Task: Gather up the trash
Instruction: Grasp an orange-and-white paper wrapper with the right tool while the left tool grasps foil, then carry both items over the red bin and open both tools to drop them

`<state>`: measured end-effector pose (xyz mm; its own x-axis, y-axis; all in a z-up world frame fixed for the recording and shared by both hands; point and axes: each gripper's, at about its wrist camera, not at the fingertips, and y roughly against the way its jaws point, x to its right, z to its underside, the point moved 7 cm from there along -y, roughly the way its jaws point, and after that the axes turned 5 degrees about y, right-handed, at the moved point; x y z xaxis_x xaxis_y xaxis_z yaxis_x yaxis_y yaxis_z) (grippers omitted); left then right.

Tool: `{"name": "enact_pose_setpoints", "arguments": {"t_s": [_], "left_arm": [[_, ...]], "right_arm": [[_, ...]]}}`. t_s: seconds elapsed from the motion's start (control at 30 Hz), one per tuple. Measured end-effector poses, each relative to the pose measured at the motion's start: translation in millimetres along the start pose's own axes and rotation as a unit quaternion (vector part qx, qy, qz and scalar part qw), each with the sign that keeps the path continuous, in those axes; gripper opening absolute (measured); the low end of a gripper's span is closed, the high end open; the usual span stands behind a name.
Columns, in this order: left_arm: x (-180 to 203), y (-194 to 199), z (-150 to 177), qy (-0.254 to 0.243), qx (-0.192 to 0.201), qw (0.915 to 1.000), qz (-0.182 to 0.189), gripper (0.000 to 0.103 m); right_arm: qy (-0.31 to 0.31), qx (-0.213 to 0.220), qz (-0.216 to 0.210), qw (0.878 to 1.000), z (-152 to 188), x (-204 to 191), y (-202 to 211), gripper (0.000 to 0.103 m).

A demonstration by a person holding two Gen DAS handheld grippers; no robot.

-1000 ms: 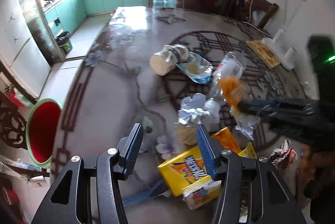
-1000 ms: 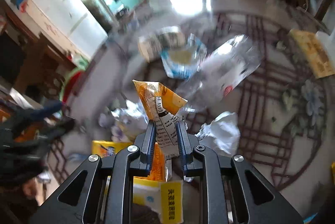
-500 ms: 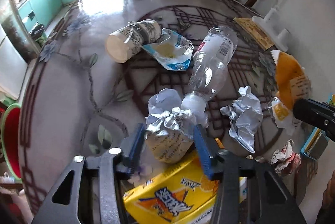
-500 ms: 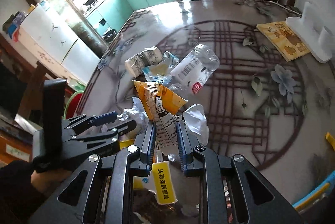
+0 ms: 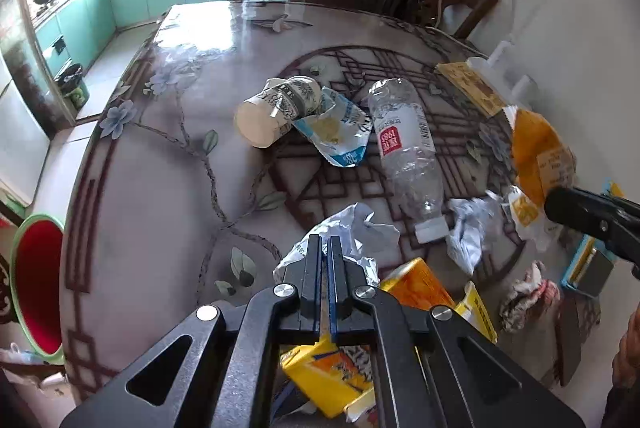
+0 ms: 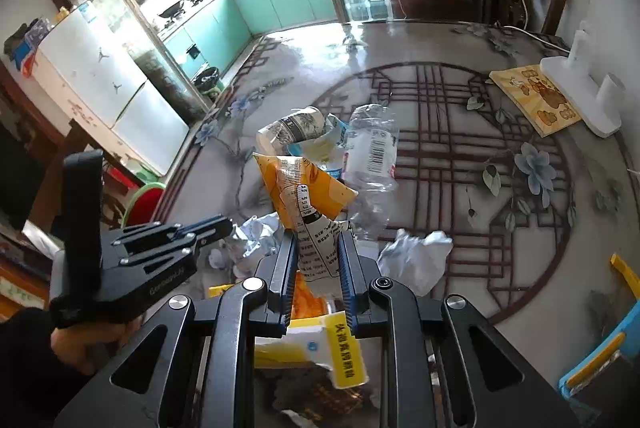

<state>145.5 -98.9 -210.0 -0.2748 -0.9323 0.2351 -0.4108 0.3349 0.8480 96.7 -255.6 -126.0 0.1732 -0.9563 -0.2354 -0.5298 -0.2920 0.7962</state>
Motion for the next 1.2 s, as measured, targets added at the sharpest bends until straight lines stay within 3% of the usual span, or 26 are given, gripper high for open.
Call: {"name": "enact_pose_setpoints", "arguments": {"t_s": [0.3, 0.53, 0.77, 1.2], "left_arm": [[-16, 29, -6, 0.013, 0.027, 0.9995, 0.011, 0.001], [-59, 65, -7, 0.032, 0.062, 0.9967, -0.043, 0.001], [-122, 105, -4, 0.069, 0.098, 0.9889, -0.088, 0.001], [-230, 132, 21, 0.138, 0.106, 0.9753, -0.136, 0.001]], "right_arm": [[-0.022, 0.011, 0.025, 0.999, 10, -4, 19, 0.019], [-0.012, 0.006, 0.014, 1.000, 8, -27, 12, 0.019], [0.034, -0.009, -0.014, 0.999, 3, -82, -11, 0.019], [0.123, -0.037, -0.053, 0.990, -15, -185, -59, 0.020]]}}
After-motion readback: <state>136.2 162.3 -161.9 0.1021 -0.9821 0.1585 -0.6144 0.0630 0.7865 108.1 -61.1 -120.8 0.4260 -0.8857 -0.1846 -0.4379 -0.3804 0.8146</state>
